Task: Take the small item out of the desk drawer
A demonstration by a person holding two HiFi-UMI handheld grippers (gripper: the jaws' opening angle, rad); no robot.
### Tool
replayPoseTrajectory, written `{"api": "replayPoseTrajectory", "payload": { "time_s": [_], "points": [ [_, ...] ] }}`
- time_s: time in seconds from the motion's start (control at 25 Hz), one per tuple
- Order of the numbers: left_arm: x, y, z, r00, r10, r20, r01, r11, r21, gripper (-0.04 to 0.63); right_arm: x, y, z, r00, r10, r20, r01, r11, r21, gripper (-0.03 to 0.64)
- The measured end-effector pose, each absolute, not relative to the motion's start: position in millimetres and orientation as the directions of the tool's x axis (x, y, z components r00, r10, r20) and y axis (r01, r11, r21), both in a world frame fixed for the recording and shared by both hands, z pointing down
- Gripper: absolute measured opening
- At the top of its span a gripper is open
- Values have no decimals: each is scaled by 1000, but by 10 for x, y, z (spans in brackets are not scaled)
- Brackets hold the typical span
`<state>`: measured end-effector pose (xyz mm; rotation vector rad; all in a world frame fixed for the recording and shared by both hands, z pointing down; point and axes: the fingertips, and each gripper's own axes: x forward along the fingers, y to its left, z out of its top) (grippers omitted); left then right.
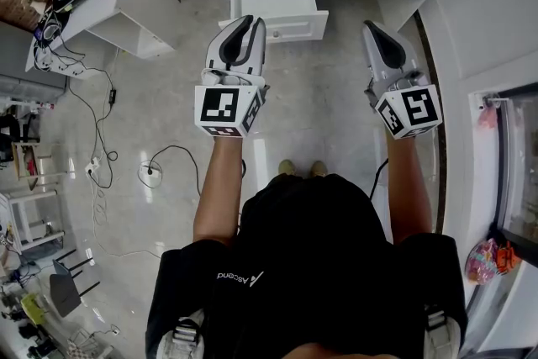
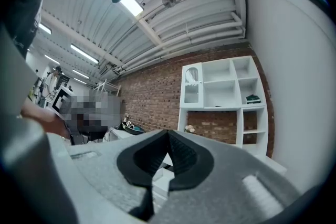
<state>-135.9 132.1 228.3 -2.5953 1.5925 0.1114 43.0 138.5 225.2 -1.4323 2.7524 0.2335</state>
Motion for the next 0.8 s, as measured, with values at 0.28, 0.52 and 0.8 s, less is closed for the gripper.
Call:
{"api": "replayPoseTrajectory", "payload": {
  "time_s": [0.28,0.52,0.8],
  "points": [
    [-1558,1147,2374,470,-878,-91,-883,-468,-40,180,202,1321,2300,-568,-819,-83,-820,555,139,0],
    [-1676,984,2391,500,-862,-81,-866,-499,-41,210,69,1234,2307,-550,-832,-70,-830,536,157,0],
    [-1742,670,2556,523,-852,-34,-852,-521,-46,210,34,989,2470,-537,-842,-41,-837,526,151,0]
  ]
}}
